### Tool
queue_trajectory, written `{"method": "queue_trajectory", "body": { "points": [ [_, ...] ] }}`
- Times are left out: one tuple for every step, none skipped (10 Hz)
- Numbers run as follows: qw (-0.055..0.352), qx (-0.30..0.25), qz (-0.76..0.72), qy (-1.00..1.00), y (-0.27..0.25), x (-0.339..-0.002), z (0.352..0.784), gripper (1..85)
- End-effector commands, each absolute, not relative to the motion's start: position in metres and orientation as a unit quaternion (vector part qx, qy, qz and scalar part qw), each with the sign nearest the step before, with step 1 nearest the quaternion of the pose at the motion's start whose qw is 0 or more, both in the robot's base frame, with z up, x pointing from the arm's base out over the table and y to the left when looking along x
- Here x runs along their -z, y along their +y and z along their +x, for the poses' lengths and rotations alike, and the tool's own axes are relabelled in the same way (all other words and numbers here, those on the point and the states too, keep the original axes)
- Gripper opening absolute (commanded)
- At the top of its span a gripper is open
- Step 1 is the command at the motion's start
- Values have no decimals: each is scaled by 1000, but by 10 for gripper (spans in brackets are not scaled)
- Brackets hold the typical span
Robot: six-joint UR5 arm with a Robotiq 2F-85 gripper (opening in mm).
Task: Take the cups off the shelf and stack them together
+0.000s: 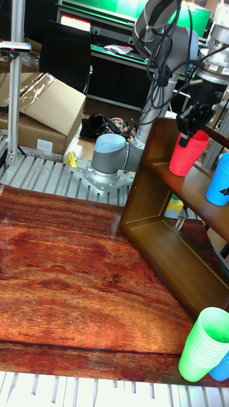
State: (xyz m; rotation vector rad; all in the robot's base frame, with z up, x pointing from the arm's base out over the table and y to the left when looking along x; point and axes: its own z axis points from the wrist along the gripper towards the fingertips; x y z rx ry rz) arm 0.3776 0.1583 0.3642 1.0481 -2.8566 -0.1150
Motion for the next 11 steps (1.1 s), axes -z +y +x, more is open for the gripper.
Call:
{"method": "queue_trajectory", "body": {
  "points": [
    [72,43,330,-940,165,-389,372,13],
    [72,43,333,-939,166,-392,376,13],
    [67,30,343,-937,161,-393,384,13],
    [52,-2,371,-927,146,-391,402,13],
    [38,-17,390,-920,140,-391,415,13],
    [24,-48,419,-906,128,-393,433,13],
    [18,-65,438,-896,122,-395,442,13],
    [10,-82,462,-883,115,-396,454,13],
    [-1,-106,501,-859,104,-397,471,13],
    [-15,-127,541,-831,91,-396,489,13],
    [-27,-135,559,-818,82,-391,500,13]
  ]
}}
